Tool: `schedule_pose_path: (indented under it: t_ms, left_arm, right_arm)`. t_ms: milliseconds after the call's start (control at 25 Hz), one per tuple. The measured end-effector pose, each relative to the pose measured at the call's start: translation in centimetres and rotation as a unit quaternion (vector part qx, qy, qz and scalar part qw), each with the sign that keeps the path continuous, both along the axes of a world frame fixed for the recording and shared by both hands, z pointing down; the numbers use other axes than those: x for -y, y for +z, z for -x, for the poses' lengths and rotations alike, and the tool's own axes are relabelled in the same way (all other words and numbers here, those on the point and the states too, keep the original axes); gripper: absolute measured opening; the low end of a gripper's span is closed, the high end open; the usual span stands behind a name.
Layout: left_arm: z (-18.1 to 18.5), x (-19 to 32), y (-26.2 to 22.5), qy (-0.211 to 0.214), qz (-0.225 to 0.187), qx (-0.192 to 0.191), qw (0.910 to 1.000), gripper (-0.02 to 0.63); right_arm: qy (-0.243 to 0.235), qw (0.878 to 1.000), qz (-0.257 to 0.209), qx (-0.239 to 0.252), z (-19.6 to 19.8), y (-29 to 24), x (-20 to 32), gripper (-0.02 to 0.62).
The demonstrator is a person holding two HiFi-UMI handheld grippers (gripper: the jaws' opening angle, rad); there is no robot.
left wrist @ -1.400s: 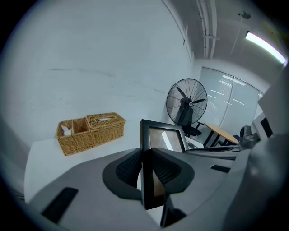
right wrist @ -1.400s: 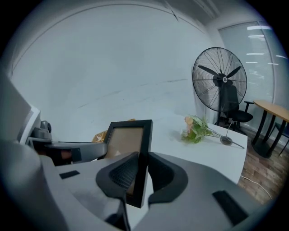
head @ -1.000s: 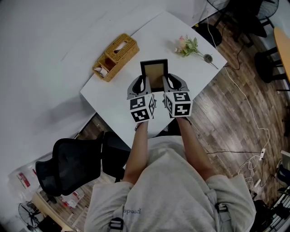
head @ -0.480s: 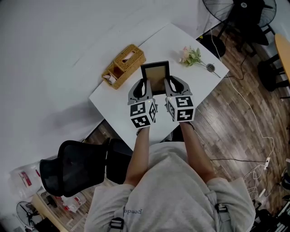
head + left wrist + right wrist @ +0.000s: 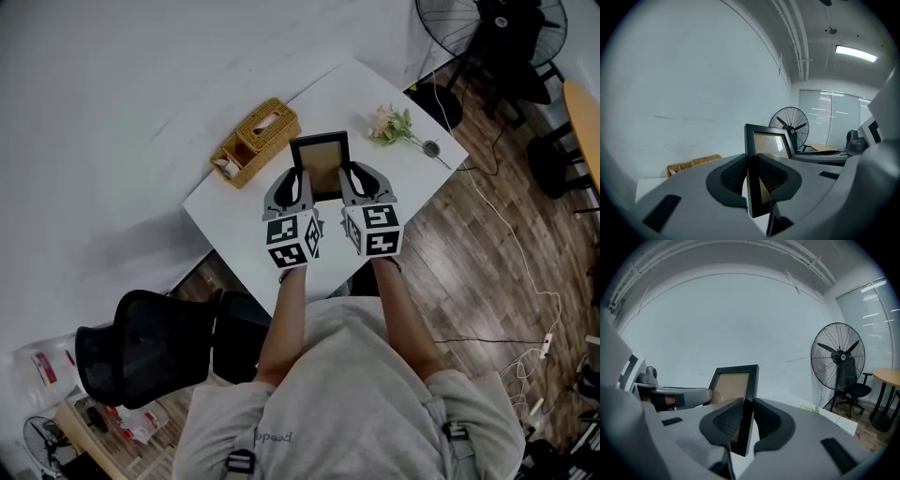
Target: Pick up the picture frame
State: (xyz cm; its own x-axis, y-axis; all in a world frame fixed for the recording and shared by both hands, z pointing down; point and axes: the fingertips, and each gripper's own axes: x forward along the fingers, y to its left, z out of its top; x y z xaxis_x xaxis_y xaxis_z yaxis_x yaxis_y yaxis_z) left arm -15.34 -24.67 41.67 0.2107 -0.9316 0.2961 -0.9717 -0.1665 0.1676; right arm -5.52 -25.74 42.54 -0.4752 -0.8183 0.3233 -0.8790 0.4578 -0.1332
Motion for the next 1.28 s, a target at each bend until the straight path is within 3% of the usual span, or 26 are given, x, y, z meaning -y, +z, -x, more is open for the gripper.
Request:
schedule_pose_path:
  t_ms: [1280]
  left_arm:
    - [-0.21,-0.82,0.32,0.005,0.001,0.001,1.0,0.087]
  right_arm:
    - [0.0,1.0,0.002,-0.003,-0.21,0.16,-0.82,0.072]
